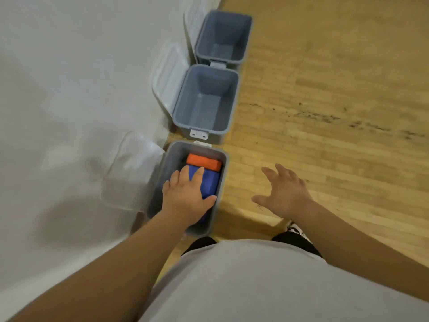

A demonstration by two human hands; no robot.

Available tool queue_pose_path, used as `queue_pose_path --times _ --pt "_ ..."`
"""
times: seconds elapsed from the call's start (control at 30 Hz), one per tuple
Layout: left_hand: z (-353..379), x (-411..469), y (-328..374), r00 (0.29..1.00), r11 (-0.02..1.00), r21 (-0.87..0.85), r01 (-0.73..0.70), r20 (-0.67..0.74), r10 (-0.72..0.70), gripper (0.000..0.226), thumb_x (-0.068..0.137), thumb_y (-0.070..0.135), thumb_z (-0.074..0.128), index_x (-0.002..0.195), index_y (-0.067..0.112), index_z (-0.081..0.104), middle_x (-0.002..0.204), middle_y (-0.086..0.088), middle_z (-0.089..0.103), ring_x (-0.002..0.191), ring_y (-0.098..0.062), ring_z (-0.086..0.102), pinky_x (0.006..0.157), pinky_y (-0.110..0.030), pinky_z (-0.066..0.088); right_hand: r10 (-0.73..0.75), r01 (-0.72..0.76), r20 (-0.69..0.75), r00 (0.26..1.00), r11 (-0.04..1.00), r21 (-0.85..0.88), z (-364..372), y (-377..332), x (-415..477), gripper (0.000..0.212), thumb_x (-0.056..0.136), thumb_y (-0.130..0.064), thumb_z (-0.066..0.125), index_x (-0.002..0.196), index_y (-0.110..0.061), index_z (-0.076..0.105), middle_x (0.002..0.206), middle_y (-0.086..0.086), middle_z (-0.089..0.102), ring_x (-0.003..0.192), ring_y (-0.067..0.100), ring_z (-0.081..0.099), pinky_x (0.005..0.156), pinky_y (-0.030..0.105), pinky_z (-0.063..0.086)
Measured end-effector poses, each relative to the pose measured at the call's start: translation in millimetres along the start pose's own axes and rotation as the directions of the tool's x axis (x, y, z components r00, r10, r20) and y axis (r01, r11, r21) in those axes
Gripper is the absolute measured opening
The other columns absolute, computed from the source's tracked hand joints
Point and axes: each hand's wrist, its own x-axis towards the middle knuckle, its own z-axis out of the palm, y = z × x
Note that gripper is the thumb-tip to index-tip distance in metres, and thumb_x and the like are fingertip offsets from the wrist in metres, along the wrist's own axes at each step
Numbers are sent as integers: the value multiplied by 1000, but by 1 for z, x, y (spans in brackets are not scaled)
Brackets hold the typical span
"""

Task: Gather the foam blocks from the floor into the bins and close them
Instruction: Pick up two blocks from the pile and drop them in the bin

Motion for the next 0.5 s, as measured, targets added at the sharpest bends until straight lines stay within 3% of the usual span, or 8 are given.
queue_pose_path --times 0.27,0.37,0.5 --pt "-26 29 175 954 927 230 -295 26 297 89 90 73 50 160 33 14 167 -11 18 152 -34 20 122 -52 24 292 -273 -21 956 916 293 -5 167 -65 97 86 -77 55 162 -39 8 172 2 3 156 32 10 123 55 20" --pt "-21 37 260 935 894 276 -354 91 342 90 92 72 46 162 33 8 169 -11 15 154 -35 16 124 -53 18 374 -342 -23 927 870 356 -9 249 -88 97 86 -77 56 162 -39 9 172 3 3 156 32 10 123 54 21" --pt "-14 41 372 906 858 292 -423 137 400 89 94 69 45 163 33 1 169 -10 13 155 -34 14 124 -54 21 473 -421 -22 881 803 422 -22 357 -112 98 85 -76 58 162 -38 9 172 3 4 156 33 11 122 54 21"
